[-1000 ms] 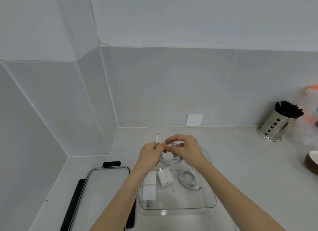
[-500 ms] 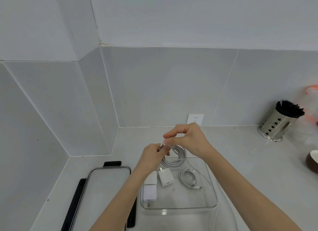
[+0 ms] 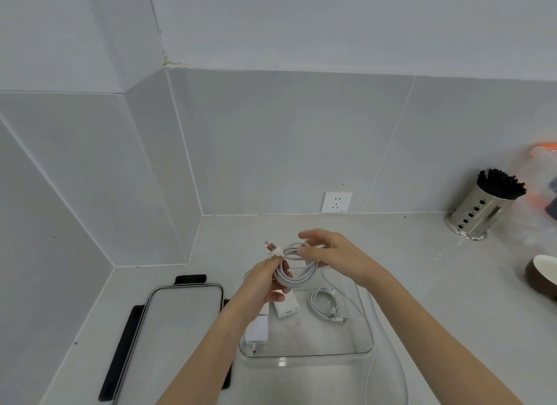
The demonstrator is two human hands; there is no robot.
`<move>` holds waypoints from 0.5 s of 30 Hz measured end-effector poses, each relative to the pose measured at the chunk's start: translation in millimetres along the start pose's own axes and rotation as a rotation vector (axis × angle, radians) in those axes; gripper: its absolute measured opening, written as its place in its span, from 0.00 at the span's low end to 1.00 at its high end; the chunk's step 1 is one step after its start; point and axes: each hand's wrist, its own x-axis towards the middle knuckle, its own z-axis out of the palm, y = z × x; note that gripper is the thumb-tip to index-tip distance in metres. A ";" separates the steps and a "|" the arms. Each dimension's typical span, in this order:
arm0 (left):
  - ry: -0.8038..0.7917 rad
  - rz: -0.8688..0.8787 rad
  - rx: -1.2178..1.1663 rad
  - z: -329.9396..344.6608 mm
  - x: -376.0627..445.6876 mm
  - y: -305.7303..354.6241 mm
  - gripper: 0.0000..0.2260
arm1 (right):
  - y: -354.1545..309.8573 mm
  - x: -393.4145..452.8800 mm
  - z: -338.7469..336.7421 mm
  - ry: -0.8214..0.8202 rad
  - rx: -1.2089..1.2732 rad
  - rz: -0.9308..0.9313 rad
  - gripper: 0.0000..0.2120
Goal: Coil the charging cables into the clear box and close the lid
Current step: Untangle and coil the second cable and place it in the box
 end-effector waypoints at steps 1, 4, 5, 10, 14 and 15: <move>0.001 -0.023 -0.029 -0.3 1.0 -2.8 0.14 | 6.6 -0.4 -0.2 0.003 0.030 0.053 0.15; -0.032 -0.110 -0.082 0.3 3.8 -10.9 0.15 | 28.0 -0.6 4.3 -0.006 0.125 0.125 0.07; -0.034 -0.130 -0.094 0.5 4.9 -14.1 0.15 | 35.1 -1.1 6.8 -0.001 0.162 0.138 0.06; 0.064 -0.156 -0.006 -2.7 9.9 -30.1 0.13 | 68.6 -1.1 19.7 0.033 0.268 0.227 0.09; 0.126 -0.168 0.231 -8.8 10.2 -43.5 0.15 | 89.4 -0.4 30.0 0.026 0.253 0.274 0.07; 0.138 -0.168 0.262 -10.5 10.2 -46.0 0.16 | 93.5 -0.1 33.0 0.021 0.248 0.285 0.07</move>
